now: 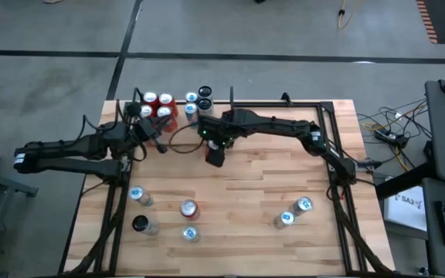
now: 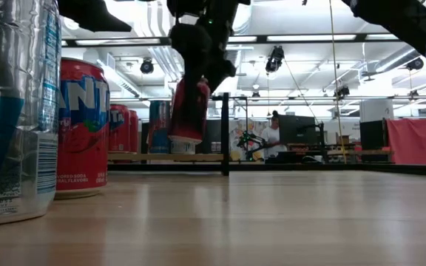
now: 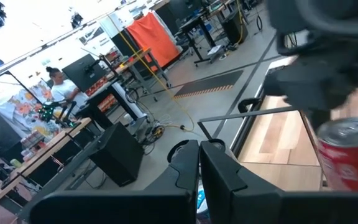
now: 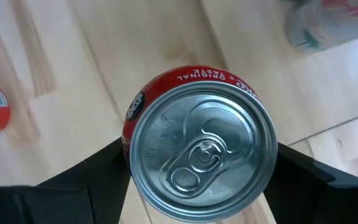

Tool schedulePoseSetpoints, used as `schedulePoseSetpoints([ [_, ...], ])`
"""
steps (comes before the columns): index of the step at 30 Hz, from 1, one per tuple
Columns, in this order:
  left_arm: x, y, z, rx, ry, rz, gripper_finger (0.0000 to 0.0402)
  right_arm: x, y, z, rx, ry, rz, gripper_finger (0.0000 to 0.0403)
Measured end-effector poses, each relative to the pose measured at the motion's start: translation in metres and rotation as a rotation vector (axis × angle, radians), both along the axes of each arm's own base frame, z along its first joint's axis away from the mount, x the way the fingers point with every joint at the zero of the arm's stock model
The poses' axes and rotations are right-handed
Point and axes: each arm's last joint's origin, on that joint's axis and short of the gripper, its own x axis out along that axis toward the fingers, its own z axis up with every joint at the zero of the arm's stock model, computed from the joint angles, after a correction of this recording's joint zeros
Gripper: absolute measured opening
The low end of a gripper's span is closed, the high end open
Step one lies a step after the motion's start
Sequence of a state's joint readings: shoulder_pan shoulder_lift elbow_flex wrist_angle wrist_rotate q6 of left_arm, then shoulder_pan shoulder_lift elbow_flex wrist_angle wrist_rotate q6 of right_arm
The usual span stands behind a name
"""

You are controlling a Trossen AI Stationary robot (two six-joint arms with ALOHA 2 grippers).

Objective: Place canned beverage on shelf
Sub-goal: Put the red/white soda can on the shelf

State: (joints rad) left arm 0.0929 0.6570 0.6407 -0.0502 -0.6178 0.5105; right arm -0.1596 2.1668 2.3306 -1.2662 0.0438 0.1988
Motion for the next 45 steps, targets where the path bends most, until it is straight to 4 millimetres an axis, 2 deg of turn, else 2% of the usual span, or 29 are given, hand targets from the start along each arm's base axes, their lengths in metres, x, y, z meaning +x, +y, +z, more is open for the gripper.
schedulePoseSetpoints([
  [5,0.000,0.000,0.000,-0.002,-0.003,0.000,0.0000,-0.003,-0.017,0.002,-0.017,-0.013,-0.029,0.0283],
  [10,0.000,0.000,0.000,-0.002,-0.002,0.000,0.0000,-0.003,-0.026,0.003,-0.038,-0.020,-0.024,0.0283],
  [19,0.000,0.000,-0.001,-0.002,0.001,0.000,0.0000,-0.004,-0.034,0.003,-0.127,-0.007,-0.017,0.0283],
  [34,0.000,0.000,-0.001,-0.002,0.001,0.000,0.0000,-0.010,-0.053,-0.006,-0.137,0.030,-0.030,0.0283],
  [45,0.001,0.000,-0.001,-0.002,0.002,0.001,0.0000,-0.010,-0.055,-0.010,-0.142,0.040,-0.014,0.0294],
])
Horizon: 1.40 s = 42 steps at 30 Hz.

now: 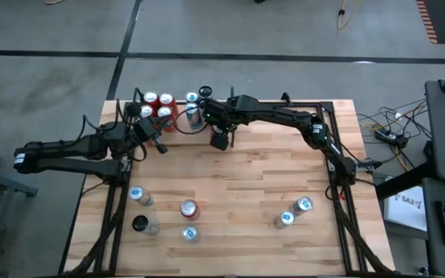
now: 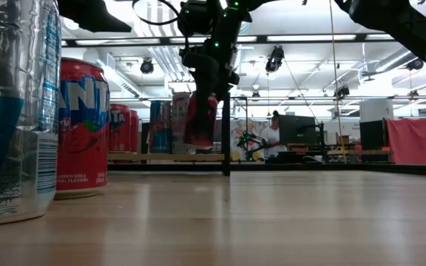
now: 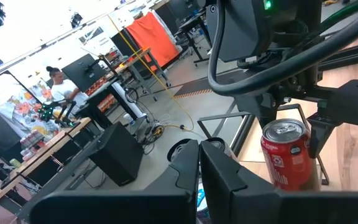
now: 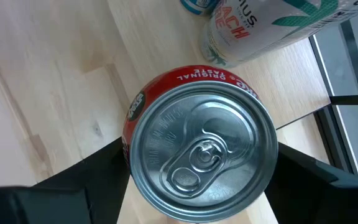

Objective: Place canned beverage on shelf
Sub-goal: Put the red/white soda can on the shelf

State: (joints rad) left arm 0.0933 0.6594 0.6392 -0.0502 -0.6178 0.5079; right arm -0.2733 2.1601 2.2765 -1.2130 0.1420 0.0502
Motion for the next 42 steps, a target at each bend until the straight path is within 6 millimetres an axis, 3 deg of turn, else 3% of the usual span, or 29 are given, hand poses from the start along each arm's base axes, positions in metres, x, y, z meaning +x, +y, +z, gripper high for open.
schedulePoseSetpoints([
  [42,0.0000,0.0000,-0.0001,0.000,0.001,0.000,0.0000,0.0040,-0.0026,0.0012,-0.037,-0.039,0.006,0.0329],
])
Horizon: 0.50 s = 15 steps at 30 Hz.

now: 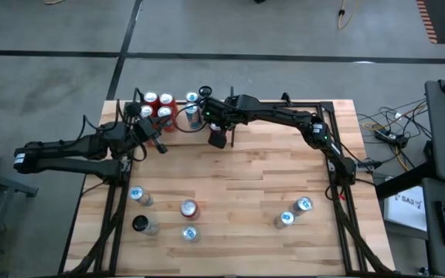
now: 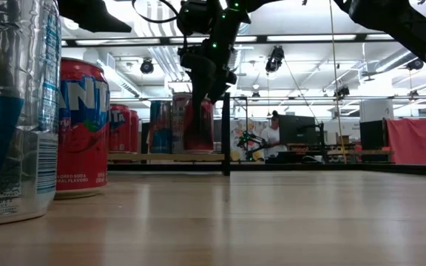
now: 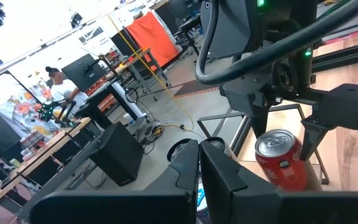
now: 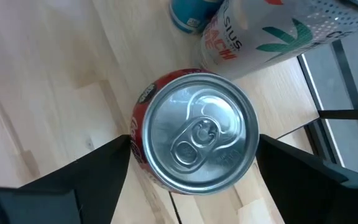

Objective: Place canned beverage on shelf
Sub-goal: Put the red/white soda can on the shelf

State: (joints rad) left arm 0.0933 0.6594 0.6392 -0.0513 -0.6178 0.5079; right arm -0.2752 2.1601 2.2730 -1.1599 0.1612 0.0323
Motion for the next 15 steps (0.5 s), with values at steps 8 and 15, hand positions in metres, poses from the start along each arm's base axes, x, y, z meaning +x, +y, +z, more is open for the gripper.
schedulePoseSetpoints([
  [8,0.000,0.000,0.000,0.000,0.003,0.000,0.0000,-0.001,0.000,0.015,-0.013,-0.039,0.004,0.0329],
  [15,0.000,0.000,0.000,0.000,0.003,0.000,0.0000,-0.003,0.001,0.040,-0.044,-0.153,0.010,0.0325],
])
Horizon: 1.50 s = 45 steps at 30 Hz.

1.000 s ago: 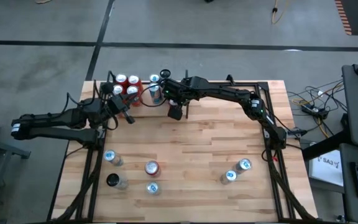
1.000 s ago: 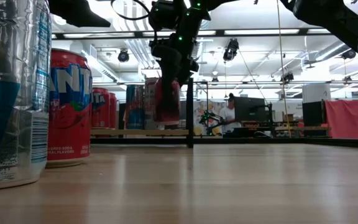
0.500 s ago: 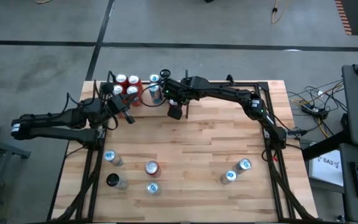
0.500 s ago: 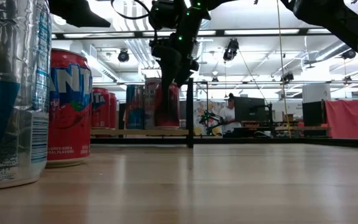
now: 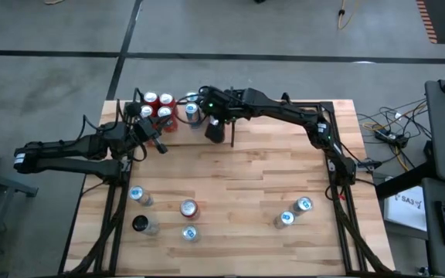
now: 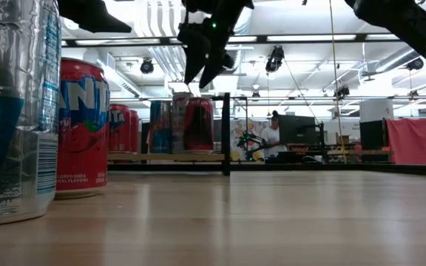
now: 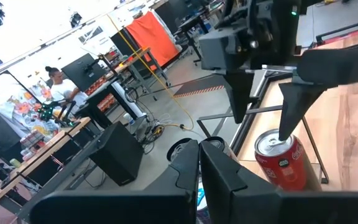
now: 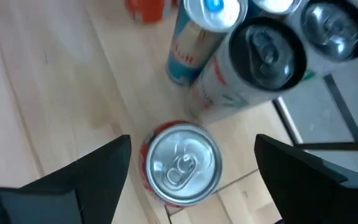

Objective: Place canned beverage on shelf
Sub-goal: Put the red/white soda can on the shelf

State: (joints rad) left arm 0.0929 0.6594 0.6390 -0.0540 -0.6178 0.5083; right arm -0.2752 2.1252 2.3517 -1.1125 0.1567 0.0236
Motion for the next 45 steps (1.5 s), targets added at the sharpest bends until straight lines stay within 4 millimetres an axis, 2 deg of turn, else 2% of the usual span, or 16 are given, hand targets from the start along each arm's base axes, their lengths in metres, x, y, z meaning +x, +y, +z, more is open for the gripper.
schedulePoseSetpoints([
  [2,0.000,0.000,0.000,0.000,0.000,0.000,0.0000,0.000,0.000,0.001,0.004,-0.001,0.002,0.0317],
  [5,0.000,0.000,0.000,0.000,0.000,0.000,0.0000,0.001,0.000,-0.003,0.007,0.008,0.004,0.0278],
  [8,0.000,0.000,0.000,0.000,0.000,0.000,0.0000,0.004,-0.001,-0.009,0.004,0.024,0.014,0.0209],
  [13,0.000,0.000,0.000,0.000,0.000,0.000,0.0000,0.009,-0.003,-0.019,-0.012,0.062,0.050,0.0055],
  [15,0.000,0.000,0.000,0.000,0.000,0.000,0.0000,0.009,-0.004,-0.021,-0.026,0.073,0.065,0.0023],
  [24,0.000,0.000,-0.001,0.002,0.010,0.000,0.0000,0.010,-0.008,-0.025,-0.023,0.083,0.053,0.0009],
  [45,0.000,0.000,-0.001,0.002,0.010,0.000,0.0000,0.005,-0.013,-0.028,-0.073,0.149,0.051,0.0009],
])
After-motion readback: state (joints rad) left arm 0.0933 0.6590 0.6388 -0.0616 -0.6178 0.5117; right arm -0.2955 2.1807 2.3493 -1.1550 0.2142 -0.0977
